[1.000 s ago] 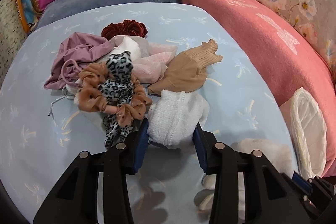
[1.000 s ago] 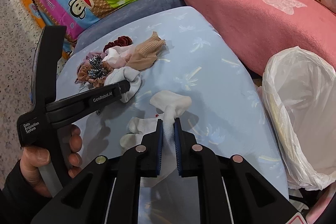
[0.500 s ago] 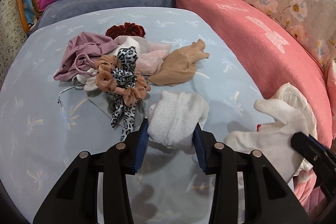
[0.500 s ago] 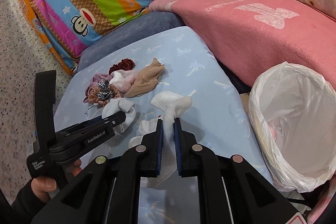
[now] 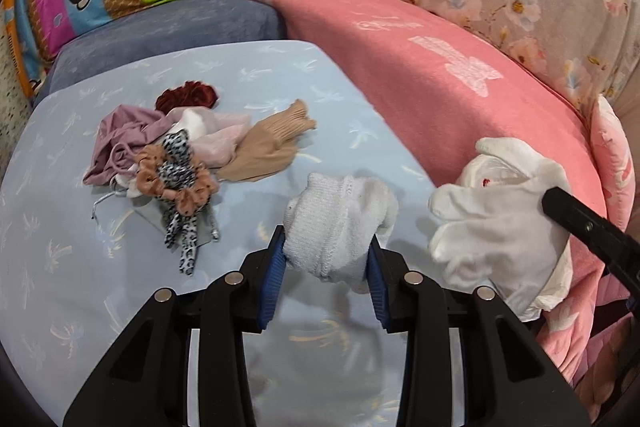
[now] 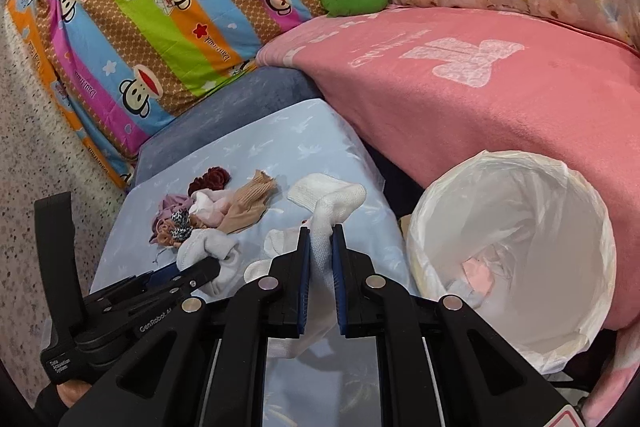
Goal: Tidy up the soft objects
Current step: 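Carry the white sock and white glove over the white bin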
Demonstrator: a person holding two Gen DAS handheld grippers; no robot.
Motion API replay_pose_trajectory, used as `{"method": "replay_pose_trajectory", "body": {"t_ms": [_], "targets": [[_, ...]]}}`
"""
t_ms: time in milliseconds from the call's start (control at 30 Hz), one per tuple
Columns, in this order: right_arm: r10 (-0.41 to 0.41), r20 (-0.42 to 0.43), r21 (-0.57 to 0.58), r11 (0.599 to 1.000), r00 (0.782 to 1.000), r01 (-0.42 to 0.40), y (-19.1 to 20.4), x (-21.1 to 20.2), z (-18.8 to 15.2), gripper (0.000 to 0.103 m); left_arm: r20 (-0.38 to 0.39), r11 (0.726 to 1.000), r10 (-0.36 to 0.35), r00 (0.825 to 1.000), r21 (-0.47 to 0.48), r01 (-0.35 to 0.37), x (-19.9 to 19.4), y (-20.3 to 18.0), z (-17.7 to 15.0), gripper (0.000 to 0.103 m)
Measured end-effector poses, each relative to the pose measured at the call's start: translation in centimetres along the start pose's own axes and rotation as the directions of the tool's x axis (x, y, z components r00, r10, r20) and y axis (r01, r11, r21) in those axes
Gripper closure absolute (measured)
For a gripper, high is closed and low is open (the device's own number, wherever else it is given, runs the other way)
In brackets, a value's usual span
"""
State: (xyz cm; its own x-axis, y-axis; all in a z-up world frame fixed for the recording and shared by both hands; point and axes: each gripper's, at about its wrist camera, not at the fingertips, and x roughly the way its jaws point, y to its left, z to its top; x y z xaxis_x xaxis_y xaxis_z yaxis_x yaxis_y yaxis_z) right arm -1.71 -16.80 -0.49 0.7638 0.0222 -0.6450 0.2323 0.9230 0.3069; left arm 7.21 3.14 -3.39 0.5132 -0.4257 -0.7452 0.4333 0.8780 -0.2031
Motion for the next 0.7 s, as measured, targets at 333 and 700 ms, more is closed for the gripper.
{"method": "replay_pose_trajectory", "body": {"t_ms": [333,700], "targets": [[-0.084,0.082,0.072,0.994,0.993,0.078,-4.7,-3.2,1.2,0.091,0.019,0.994,-0.073,0.997,0.086,0.071,-0.8,-4.6,0.8,0.067],[-0.170,0.123,0.152,0.977,0.978,0.151,-9.8,-5.9,1.4,0.091,0.001,0.973,-0.154,0.988,0.175,0.151,-0.1,-10.0,1.6,0.067]]}}
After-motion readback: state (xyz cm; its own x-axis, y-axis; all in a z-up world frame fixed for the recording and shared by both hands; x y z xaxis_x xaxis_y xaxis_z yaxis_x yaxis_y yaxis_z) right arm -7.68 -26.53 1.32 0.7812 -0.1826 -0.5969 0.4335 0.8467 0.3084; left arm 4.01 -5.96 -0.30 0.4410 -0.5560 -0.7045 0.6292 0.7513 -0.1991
